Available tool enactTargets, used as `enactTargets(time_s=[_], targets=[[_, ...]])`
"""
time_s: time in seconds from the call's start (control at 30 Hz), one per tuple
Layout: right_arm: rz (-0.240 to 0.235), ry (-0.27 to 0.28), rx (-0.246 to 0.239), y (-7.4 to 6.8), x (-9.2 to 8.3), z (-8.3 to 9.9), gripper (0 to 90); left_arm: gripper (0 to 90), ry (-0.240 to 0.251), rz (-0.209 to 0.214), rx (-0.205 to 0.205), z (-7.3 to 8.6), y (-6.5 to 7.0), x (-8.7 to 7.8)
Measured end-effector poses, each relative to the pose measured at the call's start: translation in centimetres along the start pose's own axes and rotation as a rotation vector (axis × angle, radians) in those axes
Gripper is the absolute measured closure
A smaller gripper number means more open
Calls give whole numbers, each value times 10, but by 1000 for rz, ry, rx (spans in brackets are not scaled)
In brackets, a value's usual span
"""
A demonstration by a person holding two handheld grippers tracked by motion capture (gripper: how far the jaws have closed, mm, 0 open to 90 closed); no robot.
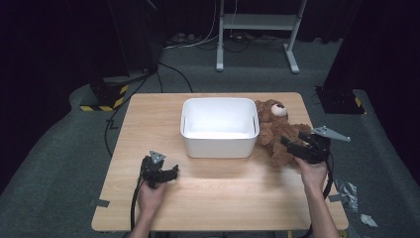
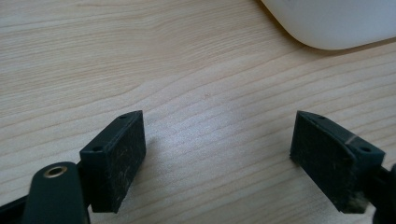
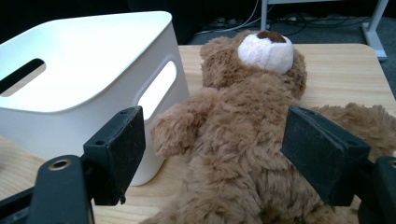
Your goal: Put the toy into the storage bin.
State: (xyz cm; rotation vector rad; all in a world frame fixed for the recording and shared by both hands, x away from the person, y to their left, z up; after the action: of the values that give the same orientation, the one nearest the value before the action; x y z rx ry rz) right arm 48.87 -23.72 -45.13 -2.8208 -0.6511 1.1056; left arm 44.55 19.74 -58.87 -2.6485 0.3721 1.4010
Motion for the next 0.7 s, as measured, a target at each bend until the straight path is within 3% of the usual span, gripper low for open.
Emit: enactTargets(time_s=[0.7], targets=[[39, -49, -12, 10, 18, -19, 215, 181, 0, 1, -1, 0, 0, 0]])
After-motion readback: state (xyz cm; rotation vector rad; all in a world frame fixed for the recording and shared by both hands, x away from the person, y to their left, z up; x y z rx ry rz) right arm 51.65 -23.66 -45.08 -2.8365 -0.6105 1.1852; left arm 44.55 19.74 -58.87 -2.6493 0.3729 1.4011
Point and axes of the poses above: each handheld gripper's, and its own axes: x roughly forward along the jaws, z roughly out of its underside, y roughly to its right, the point moved 9 cm from there along x, roughly forward along the jaws, and after that the axes turned 13 degrees about -y, right-handed, at the moved point
